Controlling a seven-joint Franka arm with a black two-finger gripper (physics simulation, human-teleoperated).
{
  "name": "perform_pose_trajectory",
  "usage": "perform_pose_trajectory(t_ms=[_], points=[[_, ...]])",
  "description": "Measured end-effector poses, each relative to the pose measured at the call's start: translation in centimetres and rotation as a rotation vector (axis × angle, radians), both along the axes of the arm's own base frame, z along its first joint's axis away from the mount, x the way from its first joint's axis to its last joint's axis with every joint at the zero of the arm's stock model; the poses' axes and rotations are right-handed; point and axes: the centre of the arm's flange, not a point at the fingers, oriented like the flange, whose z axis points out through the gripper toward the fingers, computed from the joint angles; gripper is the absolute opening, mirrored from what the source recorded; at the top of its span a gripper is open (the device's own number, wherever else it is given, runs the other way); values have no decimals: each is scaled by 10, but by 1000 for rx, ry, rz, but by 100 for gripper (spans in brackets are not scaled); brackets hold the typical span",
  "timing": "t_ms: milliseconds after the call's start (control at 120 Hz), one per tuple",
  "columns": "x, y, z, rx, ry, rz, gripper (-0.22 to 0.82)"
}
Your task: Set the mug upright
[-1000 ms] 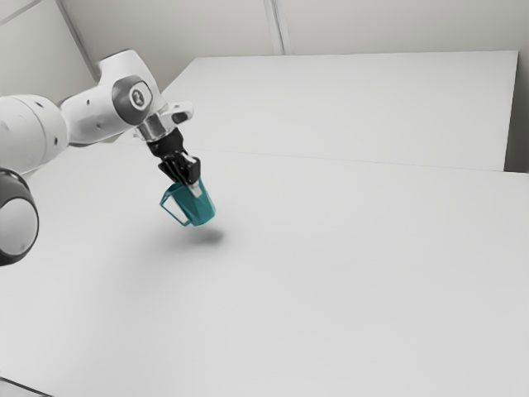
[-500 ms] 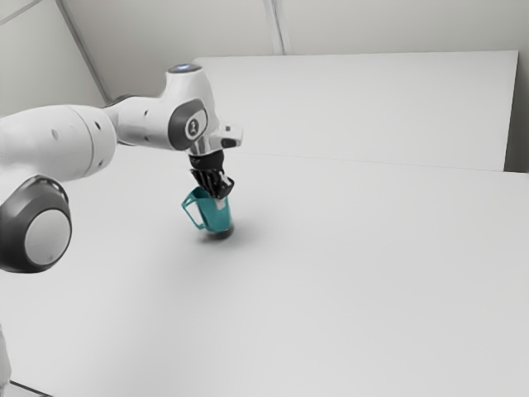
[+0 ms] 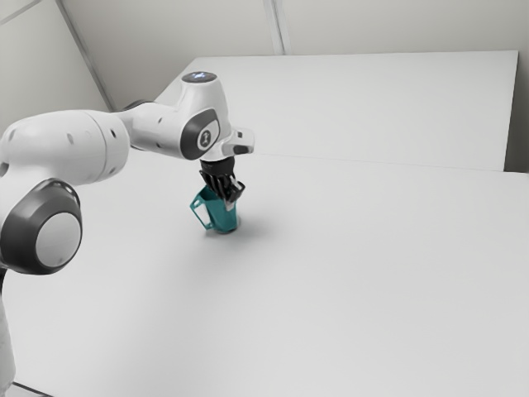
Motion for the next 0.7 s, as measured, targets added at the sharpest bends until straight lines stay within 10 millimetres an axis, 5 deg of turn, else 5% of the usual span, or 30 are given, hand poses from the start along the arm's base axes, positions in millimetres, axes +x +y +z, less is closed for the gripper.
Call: perform_pose_trajectory(t_ms=[150, 308, 575, 700], points=[[0, 1, 9, 1, -15, 4, 28], [-2, 2, 36, -3, -54, 5, 45], [-55, 15, 168, -62, -195, 20, 56], [-73, 22, 202, -75, -198, 34, 58]])
